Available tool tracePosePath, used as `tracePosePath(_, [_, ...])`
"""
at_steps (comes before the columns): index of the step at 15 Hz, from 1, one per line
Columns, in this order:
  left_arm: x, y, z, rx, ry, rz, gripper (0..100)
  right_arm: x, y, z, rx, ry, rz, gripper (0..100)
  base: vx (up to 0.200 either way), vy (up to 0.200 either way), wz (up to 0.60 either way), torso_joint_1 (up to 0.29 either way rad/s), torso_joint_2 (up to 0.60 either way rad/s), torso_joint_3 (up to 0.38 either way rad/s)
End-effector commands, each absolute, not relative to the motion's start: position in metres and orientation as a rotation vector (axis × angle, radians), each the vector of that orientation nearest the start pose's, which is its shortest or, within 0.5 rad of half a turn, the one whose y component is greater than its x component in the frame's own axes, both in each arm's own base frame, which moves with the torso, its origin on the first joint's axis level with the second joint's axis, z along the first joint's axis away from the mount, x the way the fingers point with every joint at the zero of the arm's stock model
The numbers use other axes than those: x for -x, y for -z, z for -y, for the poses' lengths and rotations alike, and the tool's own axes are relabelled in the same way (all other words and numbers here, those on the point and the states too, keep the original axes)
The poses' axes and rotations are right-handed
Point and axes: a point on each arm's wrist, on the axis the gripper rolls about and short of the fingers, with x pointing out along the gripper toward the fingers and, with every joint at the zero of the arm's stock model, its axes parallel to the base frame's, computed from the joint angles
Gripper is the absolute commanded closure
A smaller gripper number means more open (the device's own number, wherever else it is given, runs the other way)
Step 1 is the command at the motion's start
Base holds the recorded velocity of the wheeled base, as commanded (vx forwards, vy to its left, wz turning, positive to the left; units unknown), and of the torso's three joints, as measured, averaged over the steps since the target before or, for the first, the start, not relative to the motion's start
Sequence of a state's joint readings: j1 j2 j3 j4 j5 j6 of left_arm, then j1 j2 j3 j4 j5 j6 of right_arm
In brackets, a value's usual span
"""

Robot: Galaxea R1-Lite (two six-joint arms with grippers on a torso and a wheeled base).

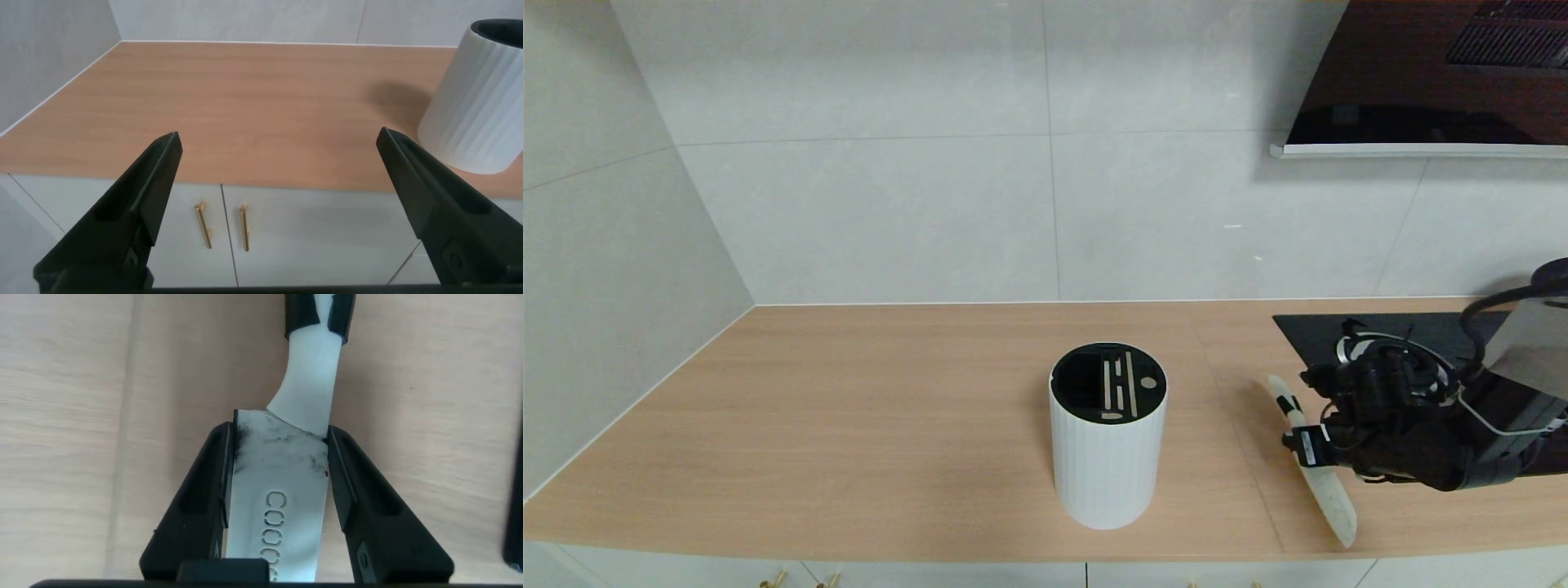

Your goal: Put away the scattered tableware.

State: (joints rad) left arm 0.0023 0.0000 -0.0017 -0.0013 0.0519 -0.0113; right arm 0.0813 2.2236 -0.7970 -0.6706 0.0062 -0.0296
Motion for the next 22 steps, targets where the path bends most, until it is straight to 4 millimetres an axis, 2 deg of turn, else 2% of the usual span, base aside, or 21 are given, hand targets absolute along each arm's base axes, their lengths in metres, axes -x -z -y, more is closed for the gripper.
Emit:
tracePosePath(1, [0.023, -0.076, -0.001, 0.008, -0.055, 0.003, 0, -0.336, -0.066, -0.032, 0.054, -0.107, -0.603, 100, 0.0, 0.0, 0.0, 0.0, 0.0, 0.0])
tracePosePath(4, [0.023, -0.078, -0.001, -0.015, -0.052, 0.01, 0, -0.307, -0.119, -0.046, 0.061, -0.156, -0.457, 100, 0.0, 0.0, 0.0, 0.0, 0.0, 0.0])
tracePosePath(5, [0.026, -0.086, -0.001, -0.024, -0.042, 0.039, 0, -0.297, -0.134, -0.052, 0.065, -0.178, -0.417, 100, 0.0, 0.0, 0.0, 0.0, 0.0, 0.0])
tracePosePath(6, [0.032, -0.116, 0.001, -0.006, 0.07, 0.069, 0, -0.28, -0.157, -0.063, 0.072, -0.213, -0.356, 100, 0.0, 0.0, 0.0, 0.0, 0.0, 0.0])
tracePosePath(8, [0.025, -0.153, 0.003, 0.051, 0.3, -0.02, 0, -0.254, -0.18, -0.08, 0.094, -0.222, -0.313, 100, 0.0, 0.0, 0.0, 0.0, 0.0, 0.0])
tracePosePath(9, [0.014, -0.168, 0.005, 0.054, 0.377, -0.066, 0, -0.244, -0.19, -0.085, 0.096, -0.233, -0.284, 100, 0.0, 0.0, 0.0, 0.0, 0.0, 0.0])
tracePosePath(10, [-0.007, -0.197, 0.009, 0.063, 0.452, -0.12, 0, -0.233, -0.207, -0.098, 0.094, -0.28, -0.23, 100, 0.0, 0.0, 0.0, 0.0, 0.0, 0.0])
tracePosePath(11, [-0.023, -0.213, 0.011, 0.069, 0.49, -0.154, 0, -0.233, -0.218, -0.106, 0.091, -0.301, -0.205, 100, 0.0, 0.0, 0.0, 0.0, 0.0, 0.0])
tracePosePath(12, [-0.047, -0.238, 0.014, 0.075, 0.538, -0.178, 0, -0.234, -0.237, -0.12, 0.092, -0.324, -0.182, 100, 0.0, 0.0, 0.0, 0.0, 0.0, 0.0])
tracePosePath(13, [-0.067, -0.25, 0.017, 0.088, 0.548, -0.206, 0, -0.23, -0.248, -0.132, 0.096, -0.34, -0.178, 100, 0.0, 0.0, 0.0, 0.0, 0.0, 0.0])
tracePosePath(14, [-0.073, -0.252, 0.018, 0.092, 0.552, -0.213, 0, -0.228, -0.249, -0.134, 0.097, -0.342, -0.182, 100, 0.0, 0.0, 0.0, 0.0, 0.0, 0.0])
tracePosePath(15, [-0.091, -0.255, 0.025, 0.155, 0.601, -0.233, 0, -0.211, -0.244, -0.15, 0.052, -0.385, -0.208, 100, 0.0, 0.0, 0.0, 0.0, 0.0, 0.0])
tracePosePath(17, [-0.114, -0.264, 0.041, 0.269, 0.695, -0.225, 0, -0.201, -0.237, -0.171, 0.048, -0.424, -0.242, 100, 0.0, 0.0, 0.0, 0.0, 0.0, 0.0])
tracePosePath(18, [-0.136, -0.271, 0.055, 0.351, 0.746, -0.222, 0, -0.197, -0.233, -0.185, 0.057, -0.458, -0.256, 100, 0.0, 0.0, 0.0, 0.0, 0.0, 0.0])
tracePosePath(20, [-0.162, -0.272, 0.075, 0.454, 0.8, -0.26, 0, -0.184, -0.226, -0.201, 0.021, -0.519, -0.292, 100, 0.0, 0.0, 0.0, 0.0, 0.0, 0.0])
tracePosePath(22, [-0.173, -0.269, 0.083, 0.524, 0.812, -0.285, 0, -0.172, -0.228, -0.212, -0.013, -0.564, -0.296, 100, 0.0, 0.0, 0.0, 0.0, 0.0, 0.0])
